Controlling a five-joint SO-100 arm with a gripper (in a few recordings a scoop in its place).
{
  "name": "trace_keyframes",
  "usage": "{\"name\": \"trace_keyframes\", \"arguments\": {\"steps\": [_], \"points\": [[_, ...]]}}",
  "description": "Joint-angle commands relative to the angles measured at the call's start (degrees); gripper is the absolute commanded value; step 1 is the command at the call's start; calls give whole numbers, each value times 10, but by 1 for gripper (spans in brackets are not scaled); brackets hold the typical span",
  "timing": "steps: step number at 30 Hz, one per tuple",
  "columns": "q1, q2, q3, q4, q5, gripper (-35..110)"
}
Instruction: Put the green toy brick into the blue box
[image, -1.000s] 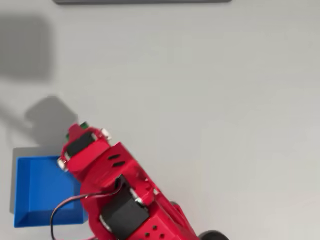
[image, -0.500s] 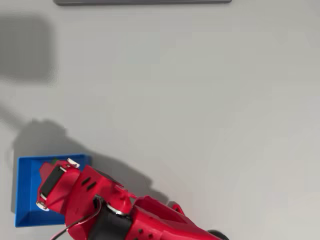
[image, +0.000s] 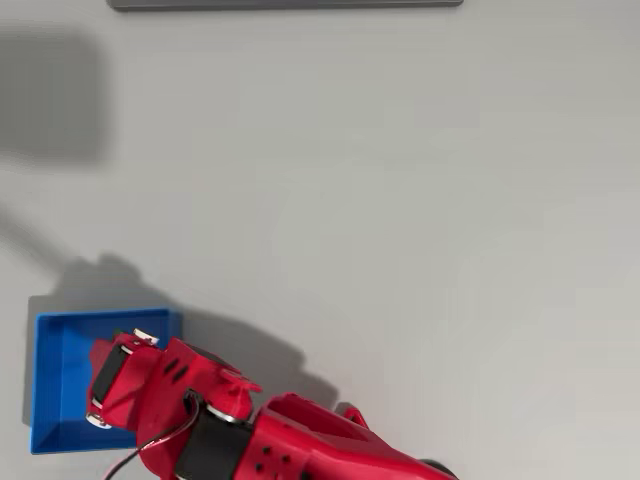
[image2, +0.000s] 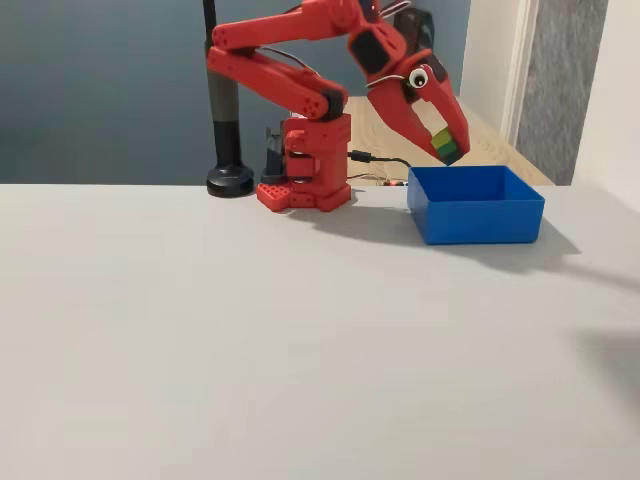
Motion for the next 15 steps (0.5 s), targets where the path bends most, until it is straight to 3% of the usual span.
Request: {"name": "trace_keyframes", "arguments": {"steps": [1,10,15], "points": [[-11,10,-11,-6,4,23],[0,10,-24,-7,6,28],[68,10,-56,-47,-11,25]]}}
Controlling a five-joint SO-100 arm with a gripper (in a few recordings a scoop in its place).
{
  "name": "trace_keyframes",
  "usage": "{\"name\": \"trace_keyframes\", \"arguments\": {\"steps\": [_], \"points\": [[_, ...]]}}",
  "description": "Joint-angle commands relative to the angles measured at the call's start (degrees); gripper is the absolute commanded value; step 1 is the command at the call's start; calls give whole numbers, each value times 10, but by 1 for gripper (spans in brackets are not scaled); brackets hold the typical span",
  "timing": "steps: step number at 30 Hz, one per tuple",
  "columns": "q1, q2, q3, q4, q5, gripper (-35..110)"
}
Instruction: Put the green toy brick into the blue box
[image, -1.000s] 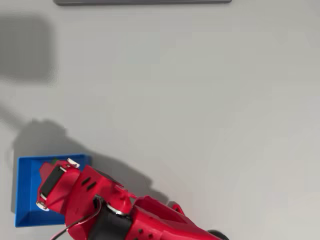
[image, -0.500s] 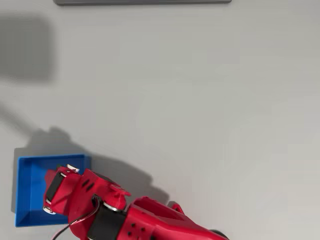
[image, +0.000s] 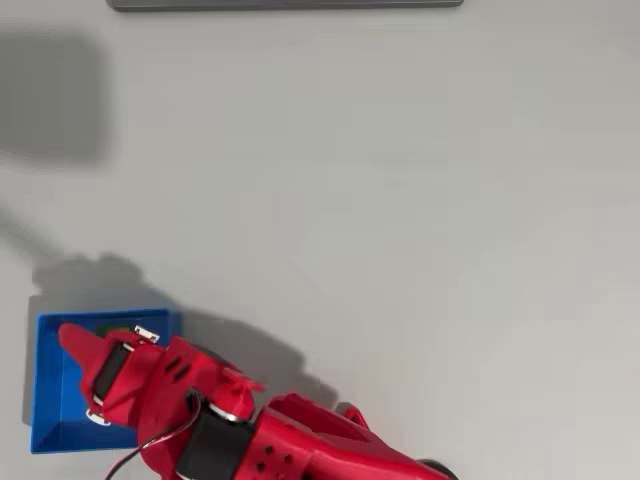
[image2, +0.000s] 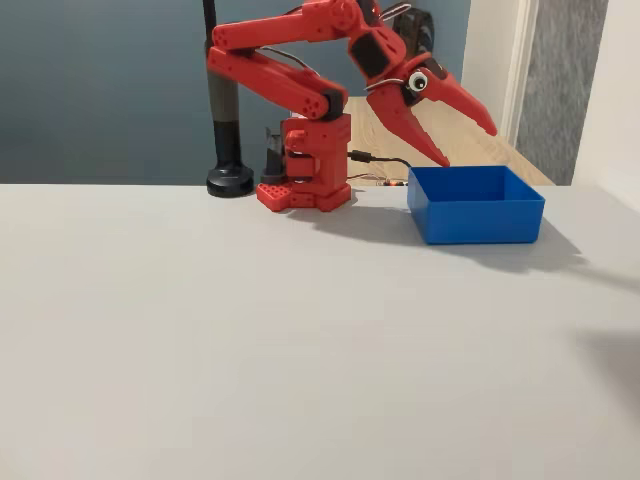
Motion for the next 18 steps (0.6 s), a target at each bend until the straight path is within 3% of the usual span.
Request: {"name": "trace_keyframes", "arguments": {"steps": [1,10,18], "points": [[58,10,-62,-37,-10,23],[327,11,-60,-62,-33,0],[527,36,27,-60,-37,0]]}}
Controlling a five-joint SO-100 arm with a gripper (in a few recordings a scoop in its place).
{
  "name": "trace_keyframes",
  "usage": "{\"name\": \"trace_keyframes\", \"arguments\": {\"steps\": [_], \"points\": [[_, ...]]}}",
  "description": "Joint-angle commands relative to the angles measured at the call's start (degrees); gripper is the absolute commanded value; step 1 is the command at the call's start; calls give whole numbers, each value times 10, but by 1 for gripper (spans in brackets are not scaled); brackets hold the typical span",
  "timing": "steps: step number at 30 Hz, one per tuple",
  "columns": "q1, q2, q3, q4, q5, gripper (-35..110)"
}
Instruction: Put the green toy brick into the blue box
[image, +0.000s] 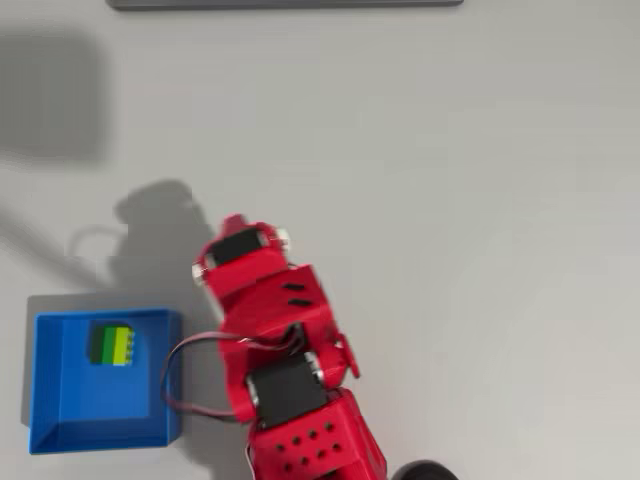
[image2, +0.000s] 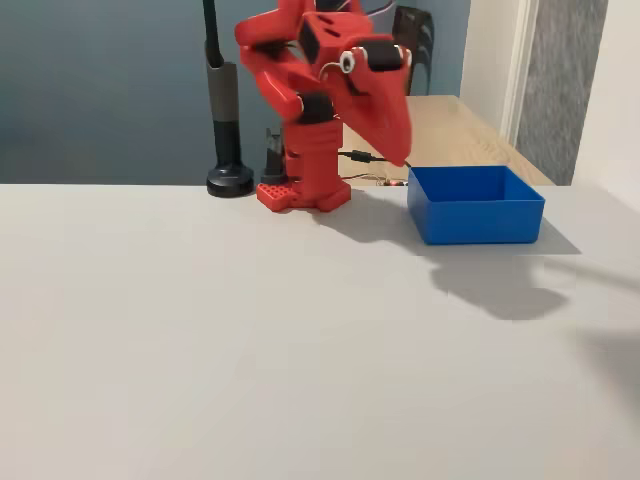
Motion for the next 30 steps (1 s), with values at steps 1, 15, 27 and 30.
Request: {"name": "trace_keyframes", "arguments": {"steps": [1,15,27,30], "points": [[77,33,15,-3,-5,0],[125,192,177,-1,-17,0],[125,214,192,18,4,0],[125,214,192,18,4,0]]}}
